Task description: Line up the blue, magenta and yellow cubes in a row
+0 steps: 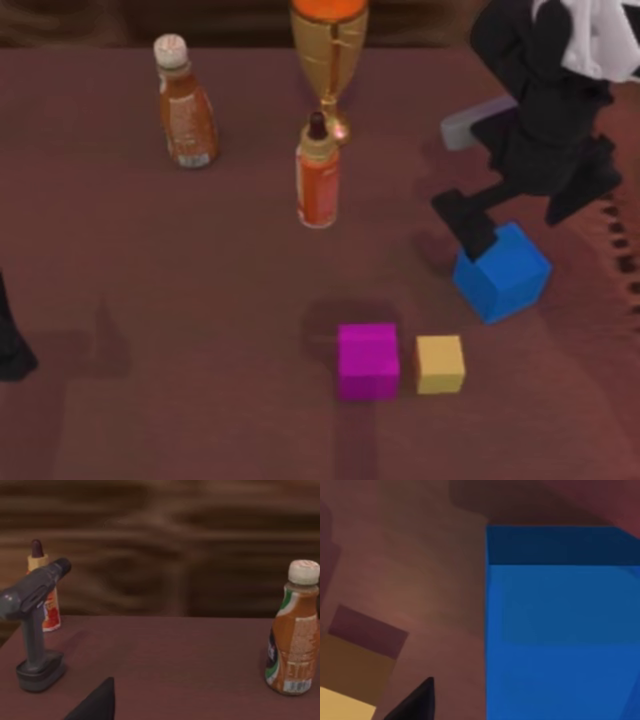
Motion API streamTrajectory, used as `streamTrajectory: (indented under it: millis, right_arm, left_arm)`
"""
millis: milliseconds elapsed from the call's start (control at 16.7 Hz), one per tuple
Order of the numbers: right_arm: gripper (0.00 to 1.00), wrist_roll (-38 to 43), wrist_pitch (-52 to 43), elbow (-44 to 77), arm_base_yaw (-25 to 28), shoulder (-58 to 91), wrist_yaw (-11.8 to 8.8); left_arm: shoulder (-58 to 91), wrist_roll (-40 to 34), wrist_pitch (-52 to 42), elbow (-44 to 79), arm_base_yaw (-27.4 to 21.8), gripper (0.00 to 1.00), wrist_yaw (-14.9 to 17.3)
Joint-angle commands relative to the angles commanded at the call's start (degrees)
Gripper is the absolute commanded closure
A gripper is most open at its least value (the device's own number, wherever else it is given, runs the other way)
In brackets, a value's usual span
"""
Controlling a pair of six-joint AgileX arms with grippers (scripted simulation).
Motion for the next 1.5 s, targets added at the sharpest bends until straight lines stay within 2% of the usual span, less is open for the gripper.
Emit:
streamTrajectory:
  millis: [480, 840, 1500]
  right_arm:
    - [0.0, 0.13, 15.37, -9.17, 0.32, 5.93, 0.06]
    - [0.0, 0.18, 17.22, -10.41, 0.37, 6.87, 0.07]
    - [0.83, 0.18, 17.22, -10.41, 0.37, 6.87, 0.07]
  left_arm:
    - [0.0, 0.0, 0.0, 0.0, 0.0, 0.0, 0.0]
    - [0.0, 0.0, 0.0, 0.0, 0.0, 0.0, 0.0]
    - [0.0, 0.0, 0.0, 0.0, 0.0, 0.0, 0.0]
